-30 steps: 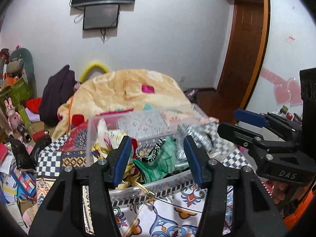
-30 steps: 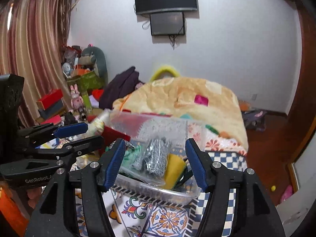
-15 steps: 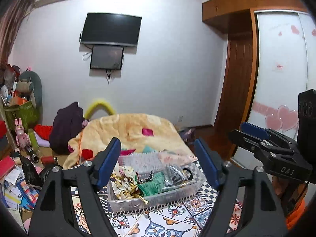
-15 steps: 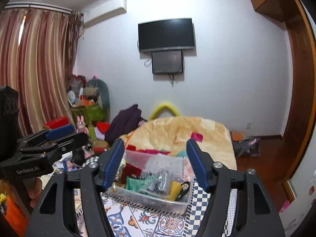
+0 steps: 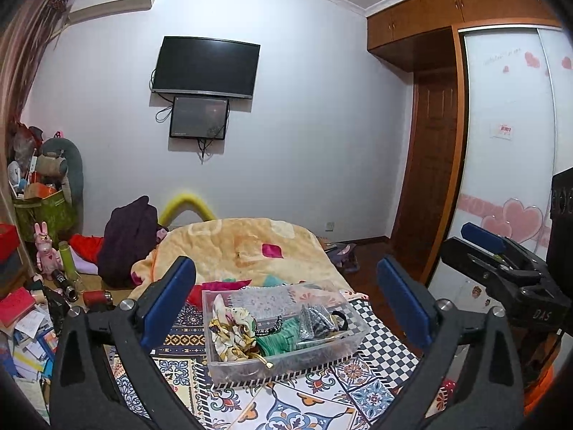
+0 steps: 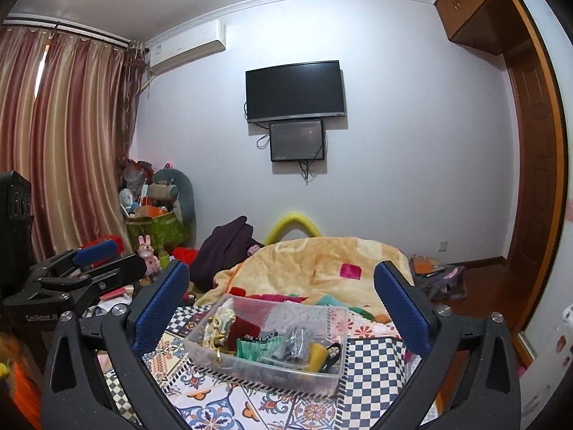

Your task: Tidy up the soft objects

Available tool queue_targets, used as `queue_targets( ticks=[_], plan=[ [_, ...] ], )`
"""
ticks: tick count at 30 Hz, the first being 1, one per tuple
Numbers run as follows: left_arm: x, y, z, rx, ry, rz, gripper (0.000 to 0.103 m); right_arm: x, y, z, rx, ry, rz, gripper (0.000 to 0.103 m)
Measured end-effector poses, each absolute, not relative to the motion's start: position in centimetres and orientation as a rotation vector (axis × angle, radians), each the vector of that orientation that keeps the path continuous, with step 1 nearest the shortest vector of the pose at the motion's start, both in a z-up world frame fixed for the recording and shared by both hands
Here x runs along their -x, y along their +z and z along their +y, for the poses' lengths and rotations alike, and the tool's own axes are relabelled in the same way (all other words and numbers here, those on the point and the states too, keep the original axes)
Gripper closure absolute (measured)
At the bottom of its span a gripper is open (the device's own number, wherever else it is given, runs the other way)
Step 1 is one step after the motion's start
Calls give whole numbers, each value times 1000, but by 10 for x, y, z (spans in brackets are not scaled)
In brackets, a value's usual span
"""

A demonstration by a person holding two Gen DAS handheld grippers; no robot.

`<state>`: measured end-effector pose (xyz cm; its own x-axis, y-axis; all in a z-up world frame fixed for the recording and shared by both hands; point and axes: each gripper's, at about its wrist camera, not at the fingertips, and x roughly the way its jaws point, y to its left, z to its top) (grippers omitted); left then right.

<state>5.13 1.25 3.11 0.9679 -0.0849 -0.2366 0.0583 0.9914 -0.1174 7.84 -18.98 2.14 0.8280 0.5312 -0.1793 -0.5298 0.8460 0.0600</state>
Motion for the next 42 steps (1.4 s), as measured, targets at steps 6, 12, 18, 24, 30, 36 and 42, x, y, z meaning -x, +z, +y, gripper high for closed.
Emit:
queue_targets(
  ticks=[6, 12, 18, 24, 30, 36, 42],
  plan=[
    [-51, 27, 7, 91, -63, 242, 1, -78, 17, -189, -2, 557, 203, 0],
    [-52, 24, 7, 90, -61, 247, 1, -75, 13, -194, -1, 559, 208, 0],
    [-52, 24, 7, 95, -59, 252, 1, -75, 13, -195, 1, 558, 209, 0],
    [-52, 24, 7, 92, -59, 251, 1, -76, 13, -196, 0, 559, 210, 0],
    [-52, 24, 8, 85, -58, 251, 1, -77, 13, -196, 0, 560, 208, 0],
    [-51, 23, 7, 85, -58, 251, 1, -76, 13, -196, -1, 562, 209, 0],
    [-51, 23, 7, 87, -61, 251, 0, -77, 15, -198, -3, 563, 206, 0]
  ],
)
